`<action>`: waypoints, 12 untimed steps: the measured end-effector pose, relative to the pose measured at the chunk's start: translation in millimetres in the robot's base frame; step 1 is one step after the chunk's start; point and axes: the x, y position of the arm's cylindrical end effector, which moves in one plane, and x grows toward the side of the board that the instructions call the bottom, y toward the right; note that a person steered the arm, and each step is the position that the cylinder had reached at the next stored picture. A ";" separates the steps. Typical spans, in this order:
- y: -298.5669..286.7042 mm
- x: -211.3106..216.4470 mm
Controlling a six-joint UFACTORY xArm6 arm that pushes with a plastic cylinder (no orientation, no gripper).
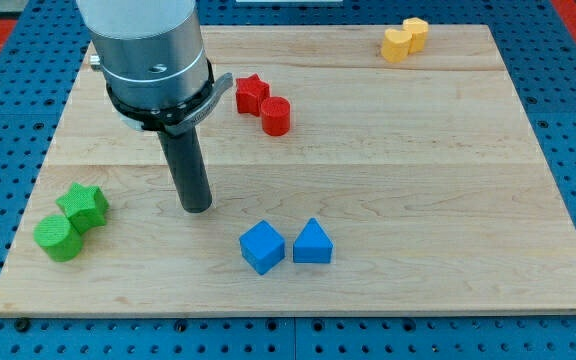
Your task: Push the blue cube and blue triangle slightly left
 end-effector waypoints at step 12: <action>100.7 39.6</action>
